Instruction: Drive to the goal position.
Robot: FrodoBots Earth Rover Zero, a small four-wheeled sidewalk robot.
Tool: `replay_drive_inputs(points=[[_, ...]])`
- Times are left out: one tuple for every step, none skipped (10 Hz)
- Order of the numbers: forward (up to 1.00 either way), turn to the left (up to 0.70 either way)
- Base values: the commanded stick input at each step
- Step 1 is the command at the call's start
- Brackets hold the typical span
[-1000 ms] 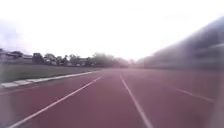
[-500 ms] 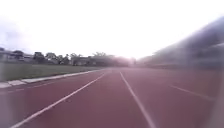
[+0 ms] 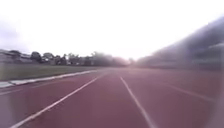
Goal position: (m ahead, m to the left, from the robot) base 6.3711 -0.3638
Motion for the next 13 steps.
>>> replay_drive_inputs(points=[[0.70,-0.10],[0.70,-0.24],[0.70,-0.18],[0.70,0.00],[0.70,0.00],[0.70,0.00],[0.70,0.00],[0.70,0.00],[0.70,0.00],[0.70,0.00],[0.70,0.00],[0.70,0.00],[0.70,0.00]])
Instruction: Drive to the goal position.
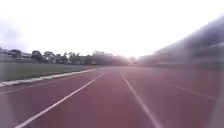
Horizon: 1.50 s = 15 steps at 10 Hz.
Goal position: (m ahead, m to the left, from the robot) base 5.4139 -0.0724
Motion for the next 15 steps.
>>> replay_drive_inputs(points=[[0.70,0.00],[0.70,0.00],[0.70,0.00],[0.70,0.00],[0.70,0.00],[0.70,0.00],[0.70,0.00],[0.70,0.00],[0.70,0.00],[0.70,0.00],[0.70,-0.08],[0.70,-0.19],[0.70,-0.31],[0.70,-0.28],[0.70,-0.23]])
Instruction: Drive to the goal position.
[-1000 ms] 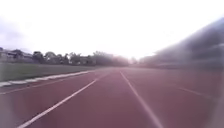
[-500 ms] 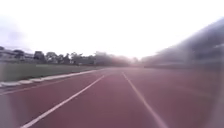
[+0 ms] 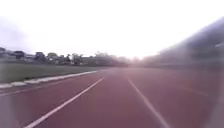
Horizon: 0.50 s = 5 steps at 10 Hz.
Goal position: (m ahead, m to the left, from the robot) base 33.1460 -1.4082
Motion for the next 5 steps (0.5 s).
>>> replay_drive_inputs(points=[[0.70,-0.08],[0.70,0.00],[0.70,0.00],[0.70,0.00],[0.70,0.00]])
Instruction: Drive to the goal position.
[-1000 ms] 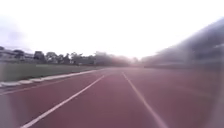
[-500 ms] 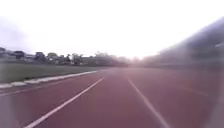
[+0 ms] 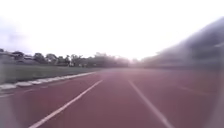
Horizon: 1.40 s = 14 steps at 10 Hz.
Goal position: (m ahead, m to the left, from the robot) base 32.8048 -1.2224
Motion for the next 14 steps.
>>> replay_drive_inputs(points=[[0.70,0.00],[0.70,0.00],[0.70,0.00],[0.70,-0.03],[0.70,-0.31],[0.70,-0.31],[0.70,-0.30],[0.70,-0.09],[0.70,-0.03],[0.70,0.00],[0.70,0.00],[0.70,0.00],[0.70,0.00],[0.70,0.00]])
